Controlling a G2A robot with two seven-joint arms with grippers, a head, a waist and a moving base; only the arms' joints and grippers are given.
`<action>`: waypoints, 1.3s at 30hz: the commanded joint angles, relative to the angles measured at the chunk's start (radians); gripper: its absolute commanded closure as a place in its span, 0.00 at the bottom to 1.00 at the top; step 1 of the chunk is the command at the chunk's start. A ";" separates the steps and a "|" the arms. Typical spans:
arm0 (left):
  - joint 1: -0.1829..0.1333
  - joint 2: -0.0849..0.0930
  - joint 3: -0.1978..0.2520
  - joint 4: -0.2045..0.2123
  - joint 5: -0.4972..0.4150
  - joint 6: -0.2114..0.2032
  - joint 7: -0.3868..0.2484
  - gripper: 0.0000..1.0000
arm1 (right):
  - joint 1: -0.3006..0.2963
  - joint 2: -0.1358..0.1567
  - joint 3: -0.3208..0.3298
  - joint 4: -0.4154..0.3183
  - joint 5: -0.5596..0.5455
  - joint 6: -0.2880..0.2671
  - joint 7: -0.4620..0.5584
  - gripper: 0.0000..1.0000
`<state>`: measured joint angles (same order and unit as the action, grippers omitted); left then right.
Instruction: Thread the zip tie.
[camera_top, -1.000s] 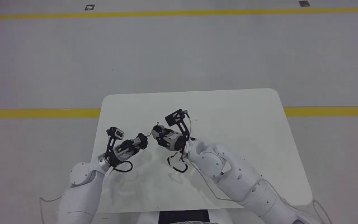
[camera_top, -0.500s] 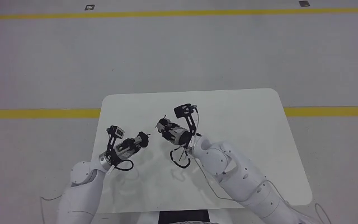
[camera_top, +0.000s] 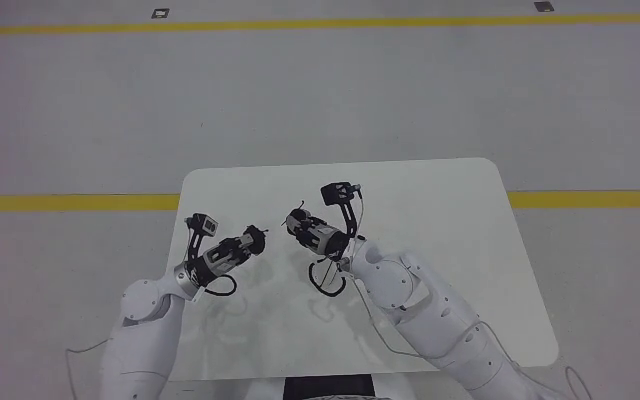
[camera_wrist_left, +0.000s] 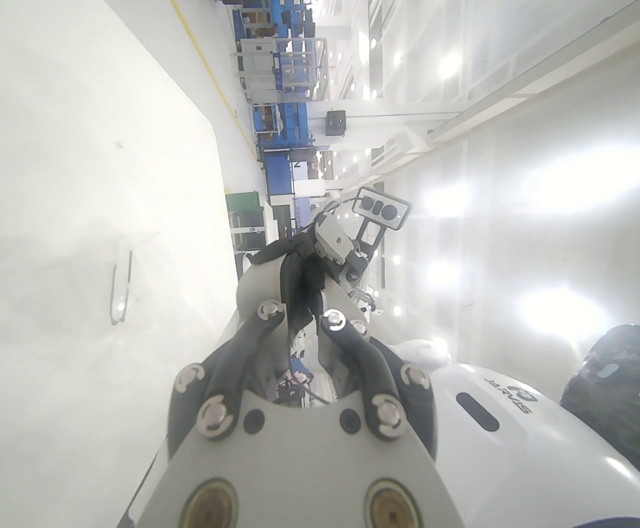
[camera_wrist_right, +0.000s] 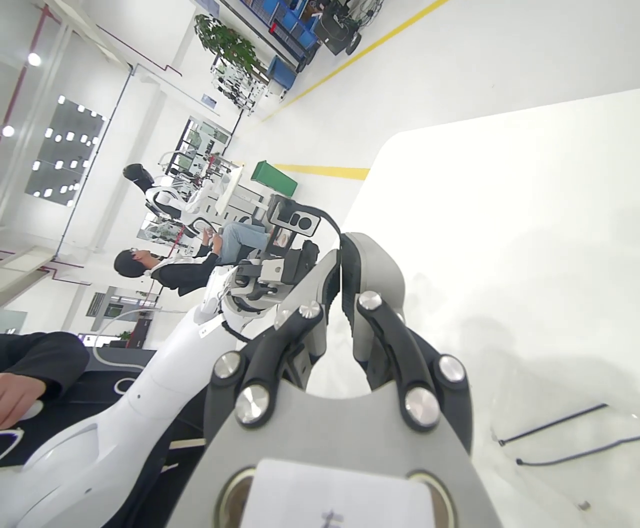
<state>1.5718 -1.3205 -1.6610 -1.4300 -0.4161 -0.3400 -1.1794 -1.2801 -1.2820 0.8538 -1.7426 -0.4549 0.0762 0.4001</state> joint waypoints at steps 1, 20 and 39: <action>-0.003 -0.006 -0.006 0.002 0.002 0.000 -0.009 1.00 | 0.000 0.000 0.000 0.000 0.000 0.000 0.000 1.00; -0.012 -0.042 -0.031 -0.001 0.058 0.000 -0.034 1.00 | 0.022 -0.026 -0.041 0.013 0.035 0.091 -0.015 1.00; -0.012 -0.042 -0.031 -0.001 0.058 0.000 -0.034 1.00 | 0.017 -0.039 -0.048 0.017 0.028 0.073 -0.015 1.00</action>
<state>1.5593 -1.3621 -1.6920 -1.4312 -0.3581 -0.3400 -1.2138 -1.2634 -1.3203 0.8059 -1.7261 -0.4266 0.1496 0.3846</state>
